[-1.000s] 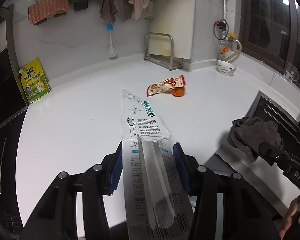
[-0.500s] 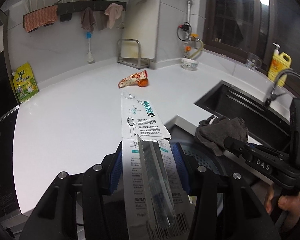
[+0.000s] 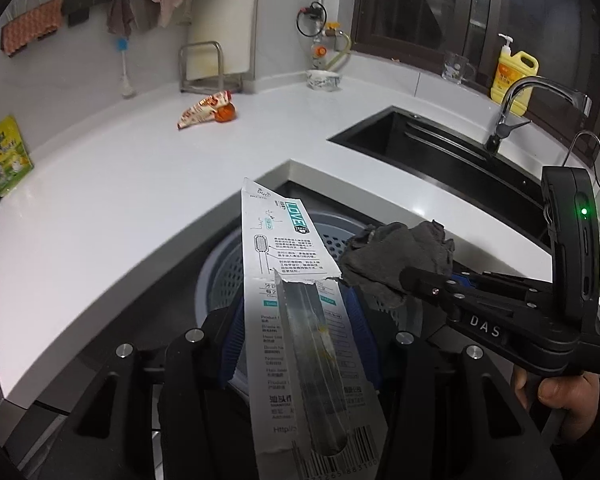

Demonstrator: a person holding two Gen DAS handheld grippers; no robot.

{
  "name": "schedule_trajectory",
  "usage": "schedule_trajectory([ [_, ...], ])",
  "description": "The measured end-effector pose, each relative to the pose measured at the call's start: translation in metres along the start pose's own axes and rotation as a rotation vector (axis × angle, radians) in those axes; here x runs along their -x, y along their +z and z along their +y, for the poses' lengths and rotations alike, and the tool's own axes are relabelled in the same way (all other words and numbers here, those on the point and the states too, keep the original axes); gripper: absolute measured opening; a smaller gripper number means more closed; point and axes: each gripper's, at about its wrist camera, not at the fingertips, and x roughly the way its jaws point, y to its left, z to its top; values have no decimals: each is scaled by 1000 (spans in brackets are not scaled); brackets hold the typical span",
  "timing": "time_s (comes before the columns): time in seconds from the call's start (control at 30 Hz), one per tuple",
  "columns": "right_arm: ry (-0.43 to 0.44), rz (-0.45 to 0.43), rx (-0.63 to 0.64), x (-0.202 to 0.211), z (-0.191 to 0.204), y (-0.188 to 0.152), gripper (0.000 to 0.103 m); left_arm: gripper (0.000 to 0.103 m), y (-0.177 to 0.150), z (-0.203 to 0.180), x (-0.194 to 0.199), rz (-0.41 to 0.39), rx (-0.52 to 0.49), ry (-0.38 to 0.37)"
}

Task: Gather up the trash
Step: 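Carry the toothbrush package and grey cloth over the bin with both grippers, then open both grippers to drop the package and cloth into the bin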

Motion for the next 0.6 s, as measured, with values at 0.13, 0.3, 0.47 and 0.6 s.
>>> schedule_trajectory([
  [0.13,4,28,-7,-15,-3,-3,12,49,-4,2,-24,44,15,-4],
  [0.3,6,43,-4,-26,-7,-1,12,51,-6,5,-42,65,20,17],
  [0.47,8,51,-2,-34,-10,3,28,70,-9,9,-47,70,32,44],
  [0.6,-9,29,7,-30,-10,2,41,74,-10,14,-47,68,46,55],
])
